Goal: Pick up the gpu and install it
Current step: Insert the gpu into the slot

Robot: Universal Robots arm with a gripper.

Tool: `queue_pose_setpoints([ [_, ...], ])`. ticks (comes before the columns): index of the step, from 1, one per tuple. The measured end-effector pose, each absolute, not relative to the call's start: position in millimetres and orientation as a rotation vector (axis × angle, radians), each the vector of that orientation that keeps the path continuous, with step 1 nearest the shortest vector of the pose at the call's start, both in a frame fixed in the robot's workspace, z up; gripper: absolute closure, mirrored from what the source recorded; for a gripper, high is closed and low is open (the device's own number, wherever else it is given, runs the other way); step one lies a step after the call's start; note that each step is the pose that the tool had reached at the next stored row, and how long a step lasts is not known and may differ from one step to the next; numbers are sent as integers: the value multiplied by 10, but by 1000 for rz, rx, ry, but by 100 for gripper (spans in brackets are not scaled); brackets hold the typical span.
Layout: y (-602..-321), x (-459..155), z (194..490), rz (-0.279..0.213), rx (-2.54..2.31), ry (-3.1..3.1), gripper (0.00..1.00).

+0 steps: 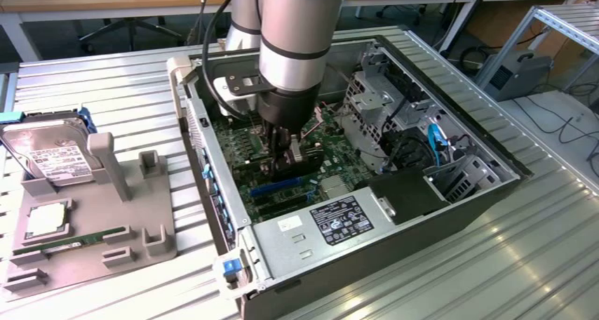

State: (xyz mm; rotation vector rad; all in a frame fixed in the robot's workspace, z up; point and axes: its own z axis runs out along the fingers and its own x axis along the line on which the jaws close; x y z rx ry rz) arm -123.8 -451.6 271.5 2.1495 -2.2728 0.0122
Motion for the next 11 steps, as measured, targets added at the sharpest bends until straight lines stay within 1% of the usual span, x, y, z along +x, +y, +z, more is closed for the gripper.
queue_pose_setpoints([
  [11, -4516, -1251, 2692, 12, 2150, -2273, 73],
])
